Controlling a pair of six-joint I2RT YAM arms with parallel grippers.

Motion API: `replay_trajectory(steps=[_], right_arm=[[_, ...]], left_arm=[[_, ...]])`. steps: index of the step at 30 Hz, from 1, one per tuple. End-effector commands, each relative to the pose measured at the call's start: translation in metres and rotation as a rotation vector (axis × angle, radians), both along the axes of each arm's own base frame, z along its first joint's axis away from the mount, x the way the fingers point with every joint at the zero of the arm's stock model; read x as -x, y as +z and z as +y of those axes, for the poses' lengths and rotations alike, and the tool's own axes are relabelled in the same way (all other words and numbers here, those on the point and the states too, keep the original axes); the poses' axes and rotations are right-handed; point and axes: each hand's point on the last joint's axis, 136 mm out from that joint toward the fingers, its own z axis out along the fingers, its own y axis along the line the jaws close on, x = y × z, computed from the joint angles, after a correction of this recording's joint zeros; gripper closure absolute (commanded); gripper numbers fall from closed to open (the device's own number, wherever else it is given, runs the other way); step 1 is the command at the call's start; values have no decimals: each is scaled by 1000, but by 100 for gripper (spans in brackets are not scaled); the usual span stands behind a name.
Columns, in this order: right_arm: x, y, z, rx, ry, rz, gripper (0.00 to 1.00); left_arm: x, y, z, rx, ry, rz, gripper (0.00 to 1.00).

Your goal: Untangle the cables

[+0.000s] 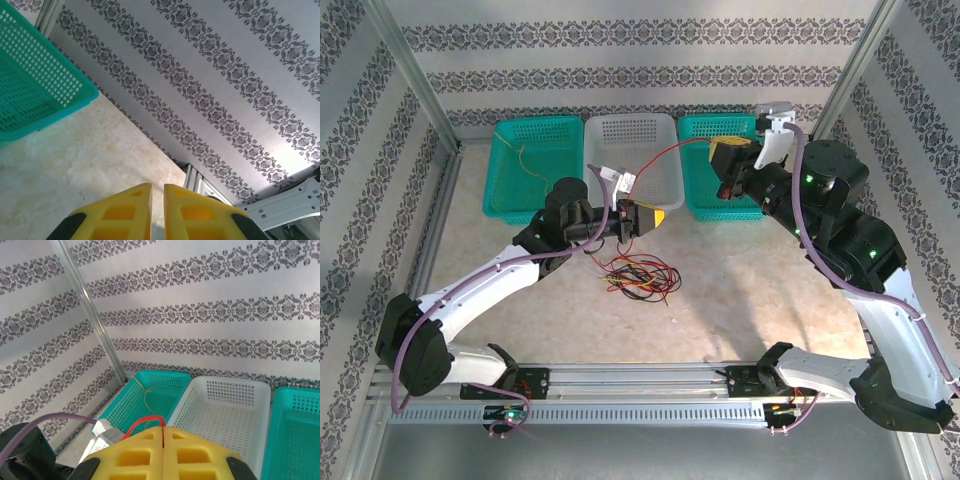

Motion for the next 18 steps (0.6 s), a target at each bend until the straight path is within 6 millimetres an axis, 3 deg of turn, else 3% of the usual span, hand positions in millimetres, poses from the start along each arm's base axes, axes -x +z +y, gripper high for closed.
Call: replay_trajectory(steps=[1, 4, 8, 12, 18], right_arm=[[1, 6, 0, -65, 12, -5, 100], [2, 4, -3, -75, 7, -3, 100], [-7, 4, -12, -71, -33, 0, 100], [-31, 0, -30, -40, -119, 25, 100], [-100, -10, -88, -35, -337, 109, 100]], left_arm=[[12, 22, -3, 68, -45, -34, 81], [13, 18, -4, 62, -52, -26, 50], [2, -5, 4, -4, 29, 5, 0], [-4, -33, 20, -120, 130, 25, 0], [-7, -51, 66, -251, 335, 13, 0]])
